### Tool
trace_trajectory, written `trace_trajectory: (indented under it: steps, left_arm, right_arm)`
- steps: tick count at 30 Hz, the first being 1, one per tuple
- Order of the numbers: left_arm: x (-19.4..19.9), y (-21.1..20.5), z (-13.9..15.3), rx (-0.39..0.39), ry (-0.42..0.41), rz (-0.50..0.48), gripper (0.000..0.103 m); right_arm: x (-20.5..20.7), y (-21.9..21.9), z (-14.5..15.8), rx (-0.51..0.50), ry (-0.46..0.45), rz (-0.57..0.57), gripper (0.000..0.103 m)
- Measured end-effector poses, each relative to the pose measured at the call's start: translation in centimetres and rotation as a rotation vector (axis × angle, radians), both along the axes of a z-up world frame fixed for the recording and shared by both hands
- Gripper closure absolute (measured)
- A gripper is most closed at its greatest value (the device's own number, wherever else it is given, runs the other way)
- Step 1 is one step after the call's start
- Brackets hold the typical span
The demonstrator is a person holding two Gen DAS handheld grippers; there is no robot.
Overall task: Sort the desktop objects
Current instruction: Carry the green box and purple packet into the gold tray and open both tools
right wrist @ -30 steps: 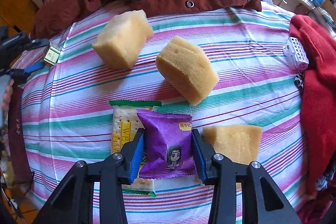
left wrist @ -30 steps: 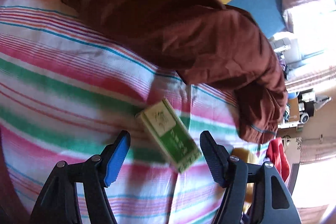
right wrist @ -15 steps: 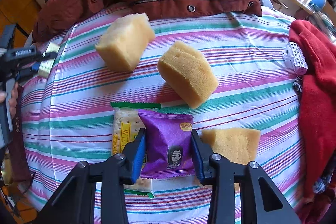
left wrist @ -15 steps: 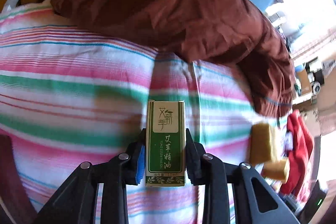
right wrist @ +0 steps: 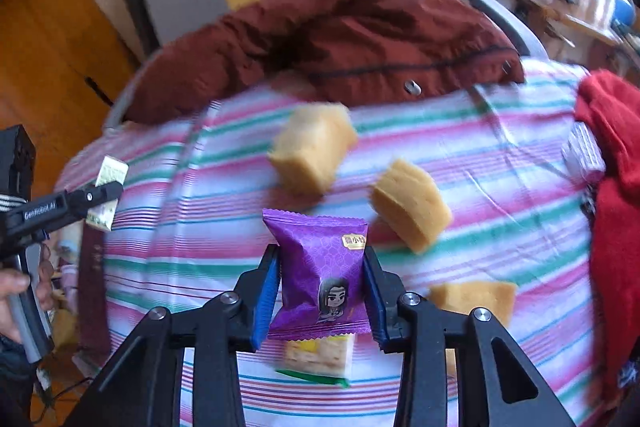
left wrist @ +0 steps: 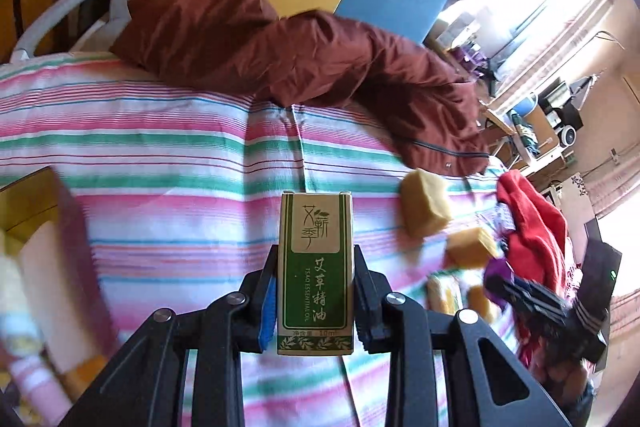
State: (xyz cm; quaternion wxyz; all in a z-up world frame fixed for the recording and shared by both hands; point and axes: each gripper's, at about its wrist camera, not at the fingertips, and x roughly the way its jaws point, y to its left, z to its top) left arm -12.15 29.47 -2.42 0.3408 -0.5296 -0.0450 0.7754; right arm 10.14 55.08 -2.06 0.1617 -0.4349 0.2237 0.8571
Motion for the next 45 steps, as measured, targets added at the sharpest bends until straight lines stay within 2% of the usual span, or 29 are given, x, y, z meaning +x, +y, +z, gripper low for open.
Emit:
trace_trajectory:
  steps: [5, 11, 16, 22, 25, 27, 29, 32, 37, 40, 42, 45]
  left_arm:
    - [3.1, -4.5, 3.3, 0.039, 0.066, 0.021, 0.073]
    - [4.3, -13.6, 5.5, 0.064, 0.117, 0.112, 0.073]
    - [4.9, -20.8, 4.6, 0.057, 0.102, 0.210, 0.073]
    - [7.7, -26.2, 2.5, 0.044, 0.085, 0.255, 0.073]
    - [8.2, -27.8, 0.9, 0.035, 0.050, 0.289, 0.072]
    - [8.5, -29.2, 0.0, 0.044, 0.027, 0.330, 0.064]
    - [8.7, -30.2, -0.4, 0.050, 0.017, 0.356, 0.060]
    - [9.1, -31.3, -0.8, 0.048, 0.020, 0.387, 0.059]
    - [9.7, -31.4, -0.6, 0.010, 0.063, 0.400, 0.059]
    - [10.1, -30.3, 0.2, -0.018, 0.116, 0.379, 0.058]
    - [10.4, -29.3, 0.8, -0.037, 0.153, 0.357, 0.057]
    - [10.8, -27.8, 1.6, -0.073, 0.208, 0.330, 0.057]
  right_arm:
    - [-0.4, -1.8, 0.7, 0.015, 0.021, 0.066, 0.064]
    - [-1.9, -6.0, 1.7, 0.000, 0.049, 0.169, 0.064]
    - [-4.5, -12.7, 3.5, -0.030, 0.106, 0.319, 0.064]
    - [-8.4, -22.1, 4.1, -0.078, 0.136, 0.517, 0.064]
    - [-10.5, -26.2, 3.2, -0.129, 0.127, 0.583, 0.062]
    - [-11.5, -28.2, 2.3, -0.170, 0.111, 0.598, 0.057]
    - [-12.1, -29.5, 1.8, -0.201, 0.103, 0.609, 0.052]
    - [-12.4, -30.7, 1.1, -0.224, 0.090, 0.623, 0.052]
    - [-11.9, -31.2, 0.2, -0.225, 0.060, 0.617, 0.048]
    - [-11.4, -30.5, 0.0, -0.206, 0.045, 0.599, 0.045]
    - [-11.1, -30.2, 0.0, -0.174, 0.035, 0.582, 0.039]
    - [-10.6, -29.9, 0.2, -0.123, 0.026, 0.567, 0.036]
